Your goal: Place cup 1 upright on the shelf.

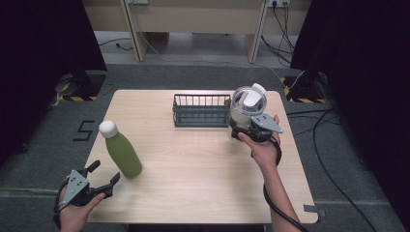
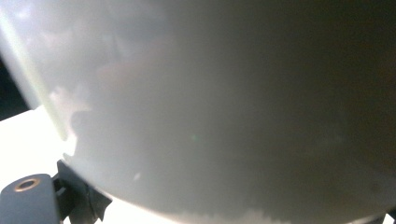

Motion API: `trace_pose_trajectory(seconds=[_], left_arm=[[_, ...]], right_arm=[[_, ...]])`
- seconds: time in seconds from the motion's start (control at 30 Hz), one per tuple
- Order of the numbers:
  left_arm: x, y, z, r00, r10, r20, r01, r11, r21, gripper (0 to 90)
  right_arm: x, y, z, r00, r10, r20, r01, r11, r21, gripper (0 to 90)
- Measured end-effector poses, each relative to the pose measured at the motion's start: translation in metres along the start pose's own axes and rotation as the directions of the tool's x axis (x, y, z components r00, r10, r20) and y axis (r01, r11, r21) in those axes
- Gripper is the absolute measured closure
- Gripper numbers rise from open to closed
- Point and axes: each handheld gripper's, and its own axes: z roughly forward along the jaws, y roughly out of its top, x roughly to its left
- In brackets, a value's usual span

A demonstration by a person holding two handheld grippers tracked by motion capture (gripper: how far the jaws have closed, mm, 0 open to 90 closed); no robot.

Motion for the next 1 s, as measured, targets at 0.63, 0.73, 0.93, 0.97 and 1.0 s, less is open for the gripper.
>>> trace_pose_trajectory(seconds=[0.63,0.73,0.93,0.97,1.0], left_arm=[[0.000,0.000,0.000,1.0000,-0.003,0.000,0.003,1.0000,-0.003,14.1],[0.000,0.000,0.000,1.0000,-0.003,0.000,0.003,1.0000,-0.002,14.0],[0.001,0.000,0.000,1.0000,-0.005,0.000,0.005,1.0000,-0.003,14.1],[0.001,0.000,0.000,1.0000,-0.005,-0.001,0.005,1.0000,-0.003,14.1],[0.001,0.000,0.000,1.0000,-0.006,0.000,0.006,1.0000,-0.004,14.1]], right_arm=[[0.005,0.023,0.023,1.0000,-0.005,-0.009,0.005,1.000,-0.021,10.5],[0.005,0.025,0.024,1.0000,-0.004,-0.007,0.004,1.000,-0.021,10.5],[0.006,0.030,0.029,1.0000,0.001,-0.006,-0.001,1.000,-0.024,10.5],[0.006,0.031,0.030,1.0000,0.002,-0.005,-0.002,1.000,-0.024,10.5],[0.006,0.032,0.031,1.0000,0.003,-0.005,-0.004,1.000,-0.026,10.5]])
